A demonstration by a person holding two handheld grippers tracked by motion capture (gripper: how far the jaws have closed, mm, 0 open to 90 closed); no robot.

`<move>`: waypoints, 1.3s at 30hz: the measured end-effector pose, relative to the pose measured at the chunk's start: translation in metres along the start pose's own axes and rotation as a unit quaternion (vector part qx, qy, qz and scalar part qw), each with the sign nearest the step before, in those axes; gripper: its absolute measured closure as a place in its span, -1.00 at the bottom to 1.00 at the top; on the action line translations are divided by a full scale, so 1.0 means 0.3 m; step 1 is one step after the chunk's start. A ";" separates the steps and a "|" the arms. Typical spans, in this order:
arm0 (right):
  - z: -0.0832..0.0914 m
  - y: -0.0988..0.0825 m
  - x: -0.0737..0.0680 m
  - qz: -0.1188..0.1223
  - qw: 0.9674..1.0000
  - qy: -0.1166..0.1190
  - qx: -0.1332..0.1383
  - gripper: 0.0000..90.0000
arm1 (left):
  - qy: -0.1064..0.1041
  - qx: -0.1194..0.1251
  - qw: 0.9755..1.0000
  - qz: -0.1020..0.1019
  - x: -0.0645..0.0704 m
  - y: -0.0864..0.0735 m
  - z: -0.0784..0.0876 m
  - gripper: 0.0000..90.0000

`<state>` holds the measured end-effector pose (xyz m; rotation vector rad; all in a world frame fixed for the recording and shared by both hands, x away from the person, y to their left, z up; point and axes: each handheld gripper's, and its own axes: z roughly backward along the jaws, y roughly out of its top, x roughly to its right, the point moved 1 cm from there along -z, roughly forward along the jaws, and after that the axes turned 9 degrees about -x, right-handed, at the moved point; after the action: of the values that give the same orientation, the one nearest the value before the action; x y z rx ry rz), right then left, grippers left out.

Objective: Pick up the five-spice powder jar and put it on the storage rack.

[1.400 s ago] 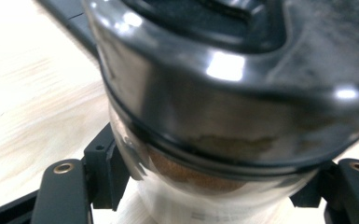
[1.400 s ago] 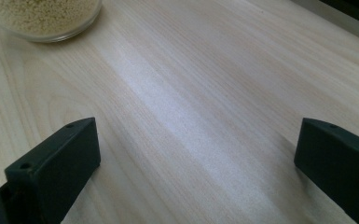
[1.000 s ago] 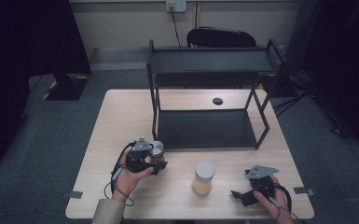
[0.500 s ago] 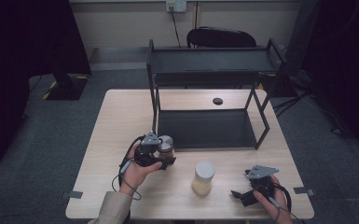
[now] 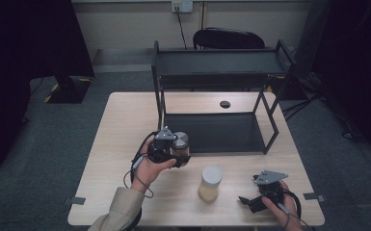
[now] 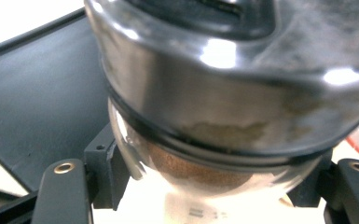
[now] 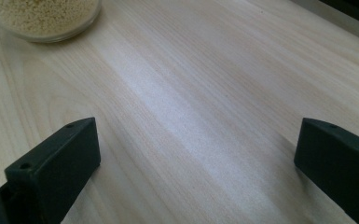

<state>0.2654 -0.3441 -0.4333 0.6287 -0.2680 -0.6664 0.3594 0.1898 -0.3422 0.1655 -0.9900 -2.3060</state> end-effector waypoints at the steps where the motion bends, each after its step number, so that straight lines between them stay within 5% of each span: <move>1: 0.000 0.000 0.000 0.000 1.000 0.000 0.000 -1.00 | 0.000 0.001 1.000 0.000 0.000 0.008 0.001 -0.34; 39: 0.000 0.000 0.001 0.000 1.000 0.000 0.000 -1.00 | 0.000 0.028 0.999 -0.020 -0.018 0.280 0.119 -0.34</move>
<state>0.2655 -0.3442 -0.4333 0.6294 -0.2682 -0.6658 0.3927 0.1703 -0.2594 0.2094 -1.0605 -2.3156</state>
